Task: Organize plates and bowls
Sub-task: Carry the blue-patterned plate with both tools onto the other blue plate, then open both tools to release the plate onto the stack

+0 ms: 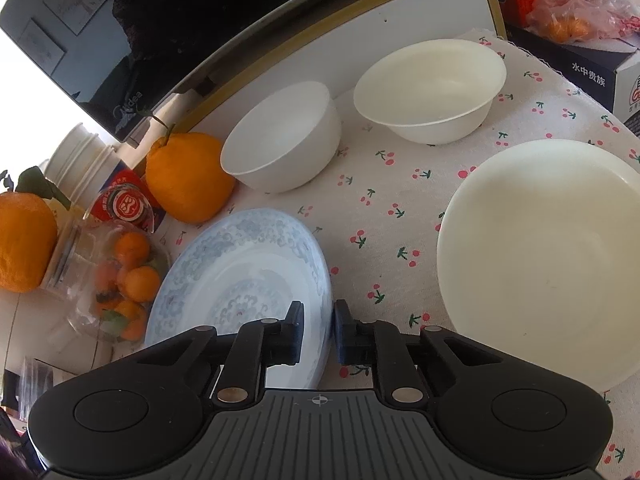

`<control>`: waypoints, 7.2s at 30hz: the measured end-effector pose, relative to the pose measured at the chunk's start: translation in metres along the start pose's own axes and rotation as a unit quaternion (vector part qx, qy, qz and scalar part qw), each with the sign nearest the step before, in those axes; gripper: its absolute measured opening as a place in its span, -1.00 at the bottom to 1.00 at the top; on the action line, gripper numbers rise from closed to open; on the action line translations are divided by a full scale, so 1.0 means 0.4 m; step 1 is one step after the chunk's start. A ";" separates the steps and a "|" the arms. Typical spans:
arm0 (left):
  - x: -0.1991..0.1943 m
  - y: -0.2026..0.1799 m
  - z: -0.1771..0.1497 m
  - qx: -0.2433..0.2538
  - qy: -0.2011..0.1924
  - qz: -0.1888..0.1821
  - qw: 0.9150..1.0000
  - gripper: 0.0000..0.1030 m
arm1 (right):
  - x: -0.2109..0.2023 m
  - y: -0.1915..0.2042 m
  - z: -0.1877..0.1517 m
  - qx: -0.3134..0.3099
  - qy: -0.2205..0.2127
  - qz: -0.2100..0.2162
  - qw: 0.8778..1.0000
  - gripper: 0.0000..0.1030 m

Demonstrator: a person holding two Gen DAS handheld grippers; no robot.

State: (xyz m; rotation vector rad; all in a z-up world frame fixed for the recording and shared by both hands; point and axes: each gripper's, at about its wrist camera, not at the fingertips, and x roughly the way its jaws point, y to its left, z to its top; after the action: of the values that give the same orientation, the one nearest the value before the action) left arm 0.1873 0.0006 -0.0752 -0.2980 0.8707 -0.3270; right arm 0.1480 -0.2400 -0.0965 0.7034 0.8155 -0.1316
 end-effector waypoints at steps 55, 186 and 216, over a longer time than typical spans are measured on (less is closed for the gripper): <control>-0.299 -0.056 -0.076 0.030 0.006 -0.046 0.998 -0.83 | -0.324 0.019 -0.109 -0.053 0.045 0.016 0.997 -0.71; -0.242 -0.119 -0.240 0.169 0.127 -0.021 0.977 -0.72 | -0.337 -0.174 -0.114 -0.007 0.159 0.013 0.987 -0.55; -0.348 -0.090 -0.200 0.232 0.087 -0.026 0.969 0.98 | -0.418 -0.009 -0.200 -0.200 0.059 0.033 0.977 0.71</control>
State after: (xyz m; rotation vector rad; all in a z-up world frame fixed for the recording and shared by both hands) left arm 0.0353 0.0134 -0.0137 0.1441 0.9306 -0.6001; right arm -0.0184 -0.2185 -0.0183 0.3583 0.8973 0.1339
